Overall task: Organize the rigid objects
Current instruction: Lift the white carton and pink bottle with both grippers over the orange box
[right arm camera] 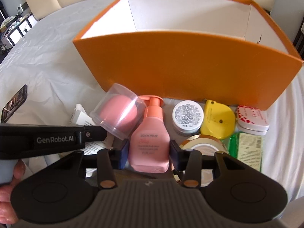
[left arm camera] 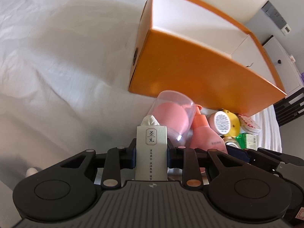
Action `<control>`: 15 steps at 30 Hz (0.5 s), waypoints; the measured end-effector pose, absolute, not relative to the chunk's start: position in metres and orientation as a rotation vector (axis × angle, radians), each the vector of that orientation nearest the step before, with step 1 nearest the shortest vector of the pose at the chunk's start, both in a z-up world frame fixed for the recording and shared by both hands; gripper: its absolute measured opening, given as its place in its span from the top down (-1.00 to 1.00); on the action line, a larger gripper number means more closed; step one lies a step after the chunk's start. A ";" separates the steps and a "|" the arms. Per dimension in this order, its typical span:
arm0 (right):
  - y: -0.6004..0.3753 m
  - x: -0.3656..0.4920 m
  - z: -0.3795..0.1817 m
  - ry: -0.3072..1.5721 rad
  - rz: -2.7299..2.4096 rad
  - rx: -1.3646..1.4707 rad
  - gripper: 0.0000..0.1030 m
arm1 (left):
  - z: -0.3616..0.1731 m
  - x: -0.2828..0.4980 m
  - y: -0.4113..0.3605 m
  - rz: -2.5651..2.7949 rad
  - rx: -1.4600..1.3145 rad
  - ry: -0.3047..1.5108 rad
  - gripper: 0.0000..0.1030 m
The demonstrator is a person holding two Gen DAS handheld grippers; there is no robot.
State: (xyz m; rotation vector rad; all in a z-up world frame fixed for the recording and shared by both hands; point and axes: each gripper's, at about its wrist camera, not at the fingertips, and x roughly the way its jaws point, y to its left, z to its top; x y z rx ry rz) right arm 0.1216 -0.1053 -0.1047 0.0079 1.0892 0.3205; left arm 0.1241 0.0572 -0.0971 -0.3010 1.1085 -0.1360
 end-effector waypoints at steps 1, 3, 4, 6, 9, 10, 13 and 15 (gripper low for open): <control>-0.108 0.119 -0.103 1.079 0.321 0.009 0.14 | -0.094 0.122 0.057 -0.136 -0.297 1.097 0.40; -0.112 0.115 -0.097 1.055 0.311 0.006 0.15 | -0.088 0.119 0.056 -0.139 -0.290 1.079 0.40; -0.115 0.115 -0.092 1.040 0.308 -0.002 0.15 | -0.084 0.117 0.057 -0.140 -0.291 1.065 0.40; -0.117 0.112 -0.085 1.017 0.306 -0.006 0.16 | -0.076 0.113 0.058 -0.141 -0.292 1.040 0.40; -0.122 0.107 -0.074 0.995 0.313 0.006 0.16 | -0.060 0.109 0.057 -0.150 -0.290 0.999 0.40; -0.123 0.105 -0.069 0.985 0.320 0.009 0.16 | -0.055 0.108 0.057 -0.157 -0.293 0.984 0.40; -0.123 0.103 -0.055 0.951 0.346 0.018 0.16 | -0.034 0.104 0.055 -0.178 -0.289 0.930 0.40; -0.121 0.102 -0.042 0.924 0.363 0.016 0.16 | -0.021 0.104 0.052 -0.190 -0.281 0.896 0.40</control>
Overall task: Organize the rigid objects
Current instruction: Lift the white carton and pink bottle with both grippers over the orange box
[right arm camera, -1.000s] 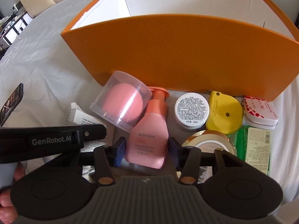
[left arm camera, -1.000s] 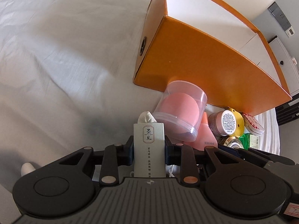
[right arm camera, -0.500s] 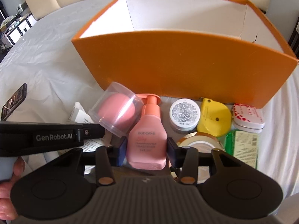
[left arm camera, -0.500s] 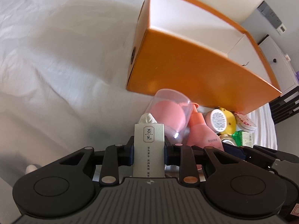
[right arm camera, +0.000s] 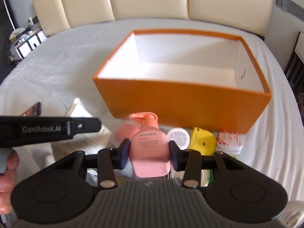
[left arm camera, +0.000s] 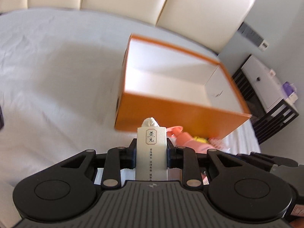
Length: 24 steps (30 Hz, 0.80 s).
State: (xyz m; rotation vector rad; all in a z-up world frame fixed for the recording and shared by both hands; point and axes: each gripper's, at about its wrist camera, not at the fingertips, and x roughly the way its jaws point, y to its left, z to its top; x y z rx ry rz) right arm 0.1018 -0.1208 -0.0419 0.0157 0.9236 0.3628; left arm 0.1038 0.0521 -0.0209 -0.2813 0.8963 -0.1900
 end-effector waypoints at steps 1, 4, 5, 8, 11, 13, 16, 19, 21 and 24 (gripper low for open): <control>-0.120 0.101 -0.036 0.911 0.370 0.016 0.16 | -0.015 0.104 0.051 -0.196 -0.280 0.882 0.40; -0.121 0.100 -0.019 0.878 0.387 0.028 0.16 | 0.002 0.108 0.050 -0.215 -0.279 0.841 0.40; -0.121 0.099 -0.013 0.861 0.388 0.025 0.16 | 0.007 0.110 0.049 -0.218 -0.274 0.827 0.40; -0.124 0.101 0.005 0.803 0.380 0.021 0.16 | 0.021 0.118 0.048 -0.223 -0.257 0.785 0.40; -0.127 0.109 0.019 0.754 0.369 0.014 0.16 | 0.032 0.129 0.049 -0.231 -0.252 0.753 0.40; -0.130 0.119 0.029 0.717 0.352 0.001 0.16 | 0.040 0.139 0.049 -0.234 -0.251 0.736 0.40; -0.134 0.137 0.039 0.671 0.322 -0.011 0.16 | 0.052 0.155 0.046 -0.249 -0.247 0.710 0.40; -0.139 0.159 0.043 0.662 0.309 0.011 0.16 | 0.057 0.178 0.043 -0.283 -0.266 0.710 0.40; -0.142 0.173 0.042 0.663 0.298 0.019 0.16 | 0.056 0.192 0.039 -0.280 -0.240 0.705 0.40; -0.144 0.195 0.033 0.673 0.278 0.017 0.16 | 0.046 0.217 0.032 -0.282 -0.212 0.744 0.40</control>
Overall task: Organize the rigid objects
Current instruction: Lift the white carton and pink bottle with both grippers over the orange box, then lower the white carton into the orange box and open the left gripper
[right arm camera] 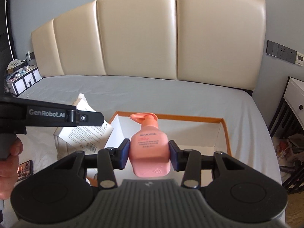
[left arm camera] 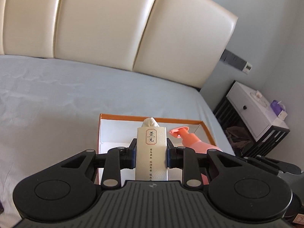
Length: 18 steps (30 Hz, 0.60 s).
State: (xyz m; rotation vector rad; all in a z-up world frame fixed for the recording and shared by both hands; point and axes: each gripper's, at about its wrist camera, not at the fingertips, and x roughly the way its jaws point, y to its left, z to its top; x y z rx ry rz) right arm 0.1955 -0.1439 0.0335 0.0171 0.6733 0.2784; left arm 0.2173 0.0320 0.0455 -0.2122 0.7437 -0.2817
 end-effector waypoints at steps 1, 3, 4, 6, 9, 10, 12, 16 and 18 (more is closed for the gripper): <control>-0.144 0.203 0.029 0.683 0.271 0.016 0.16 | 0.040 0.226 0.031 -0.290 -0.213 0.765 0.40; -0.145 0.217 0.018 0.712 0.261 0.023 0.16 | 0.025 0.243 0.027 -0.303 -0.211 0.829 0.40; -0.146 0.223 0.011 0.733 0.259 0.030 0.16 | 0.017 0.250 0.026 -0.307 -0.213 0.853 0.40; -0.147 0.233 -0.004 0.773 0.263 0.050 0.16 | 0.001 0.260 0.023 -0.303 -0.202 0.901 0.40; -0.144 0.242 -0.025 0.830 0.270 0.045 0.16 | -0.019 0.271 0.022 -0.298 -0.192 0.955 0.40; -0.143 0.244 -0.032 0.848 0.276 0.038 0.16 | -0.025 0.272 0.025 -0.302 -0.187 0.969 0.40; -0.141 0.248 -0.042 0.879 0.286 0.032 0.16 | -0.034 0.276 0.027 -0.310 -0.171 1.005 0.40; -0.138 0.255 -0.056 0.916 0.290 0.021 0.16 | -0.050 0.277 0.021 -0.316 -0.108 1.056 0.40; -0.137 0.256 -0.060 0.926 0.294 0.023 0.16 | -0.054 0.274 0.016 -0.320 -0.055 1.076 0.40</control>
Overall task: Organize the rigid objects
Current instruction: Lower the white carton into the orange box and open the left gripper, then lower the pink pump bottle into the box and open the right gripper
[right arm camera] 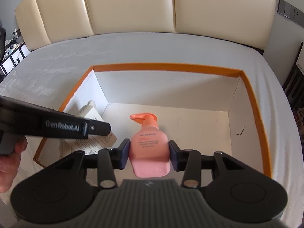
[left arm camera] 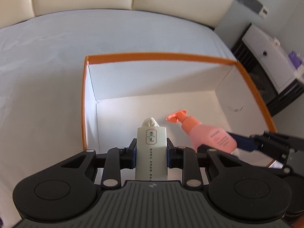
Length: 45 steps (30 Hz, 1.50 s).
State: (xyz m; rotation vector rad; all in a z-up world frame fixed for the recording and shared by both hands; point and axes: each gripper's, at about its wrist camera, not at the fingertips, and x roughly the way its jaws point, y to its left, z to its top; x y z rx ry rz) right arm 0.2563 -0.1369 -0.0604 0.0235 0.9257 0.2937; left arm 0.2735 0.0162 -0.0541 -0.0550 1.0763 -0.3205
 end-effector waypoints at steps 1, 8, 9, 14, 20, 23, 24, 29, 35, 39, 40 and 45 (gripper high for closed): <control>-0.135 0.258 -0.062 0.931 0.297 0.025 0.16 | -0.056 0.271 0.015 -0.330 -0.036 1.086 0.40; -0.129 0.253 -0.077 0.964 0.308 -0.012 0.16 | -0.060 0.267 0.014 -0.333 0.008 1.104 0.40; -0.128 0.253 -0.078 0.967 0.309 -0.018 0.16 | -0.061 0.267 0.016 -0.329 0.009 1.099 0.40; -0.124 0.251 -0.081 0.978 0.304 -0.021 0.16 | -0.062 0.269 0.014 -0.327 -0.003 1.099 0.38; -0.115 0.251 -0.081 0.978 0.292 -0.036 0.16 | -0.061 0.270 0.022 -0.367 -0.098 1.073 0.20; -0.112 0.251 -0.081 0.979 0.282 -0.045 0.16 | -0.052 0.267 0.033 -0.399 -0.189 1.032 -0.01; -0.111 0.251 -0.081 0.979 0.276 -0.047 0.16 | -0.048 0.266 0.037 -0.403 -0.213 1.012 -0.20; -0.104 0.254 -0.080 0.990 0.277 -0.054 0.16 | -0.034 0.261 0.054 -0.366 -0.272 0.910 -0.35; -0.096 0.262 -0.087 1.056 0.271 -0.043 0.16 | -0.036 0.262 0.056 -0.360 -0.299 0.908 -0.35; -0.092 0.267 -0.090 1.098 0.284 -0.021 0.16 | -0.038 0.263 0.051 -0.352 -0.275 0.926 -0.35; -0.092 0.269 -0.091 1.109 0.288 -0.013 0.16 | -0.039 0.262 0.051 -0.349 -0.268 0.928 -0.35; -0.088 0.268 -0.084 1.089 0.293 -0.066 0.14 | -0.040 0.263 0.049 -0.347 -0.254 0.937 -0.35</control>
